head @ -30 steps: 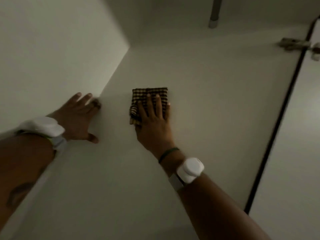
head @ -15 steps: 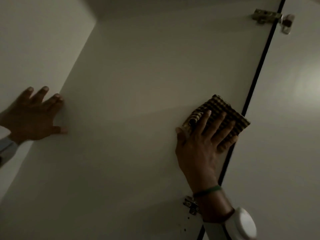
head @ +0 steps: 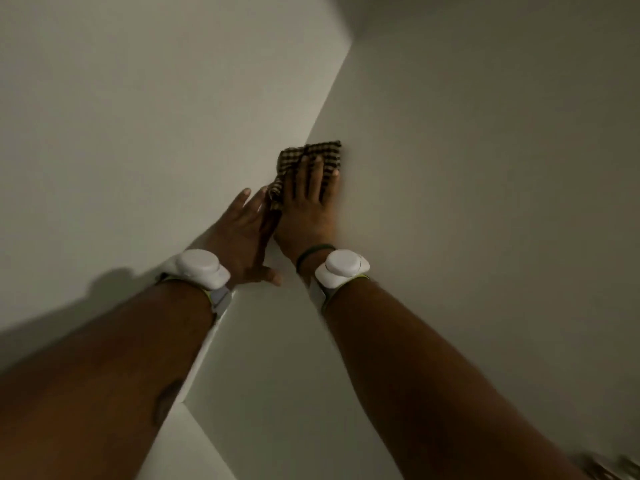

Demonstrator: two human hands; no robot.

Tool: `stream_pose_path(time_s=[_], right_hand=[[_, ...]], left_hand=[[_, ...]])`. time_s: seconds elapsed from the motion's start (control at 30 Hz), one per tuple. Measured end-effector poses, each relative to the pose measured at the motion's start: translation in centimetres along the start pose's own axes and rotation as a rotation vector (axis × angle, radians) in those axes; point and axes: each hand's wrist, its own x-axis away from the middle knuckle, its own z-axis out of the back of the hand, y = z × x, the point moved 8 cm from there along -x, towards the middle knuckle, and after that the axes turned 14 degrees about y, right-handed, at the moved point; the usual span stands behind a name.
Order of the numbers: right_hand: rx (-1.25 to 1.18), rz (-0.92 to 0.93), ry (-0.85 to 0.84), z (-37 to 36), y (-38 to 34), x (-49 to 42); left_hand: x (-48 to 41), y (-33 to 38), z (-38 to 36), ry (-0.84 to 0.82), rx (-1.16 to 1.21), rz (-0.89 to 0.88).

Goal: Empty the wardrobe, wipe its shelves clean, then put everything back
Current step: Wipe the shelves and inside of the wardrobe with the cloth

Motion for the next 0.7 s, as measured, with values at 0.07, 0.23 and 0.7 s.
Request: stream_pose_path(time_s=[0.07, 0.23, 0.7], right_hand=[[0.007, -0.002, -0.015, 0.2, 0.1, 0.3], [-0.028, -0.034, 0.015, 4.8, 5.7, 5.4], [0.354, -0.487, -0.073, 20.8, 25.3, 30.5]], left_hand=[[0.1, 0.0, 0.0, -0.016, -0.01, 0.004], [1.1, -0.8, -0.2, -0.014, -0.098, 0.009], [3.8, 2.3, -5.3, -0.167, 0.008, 0.135]])
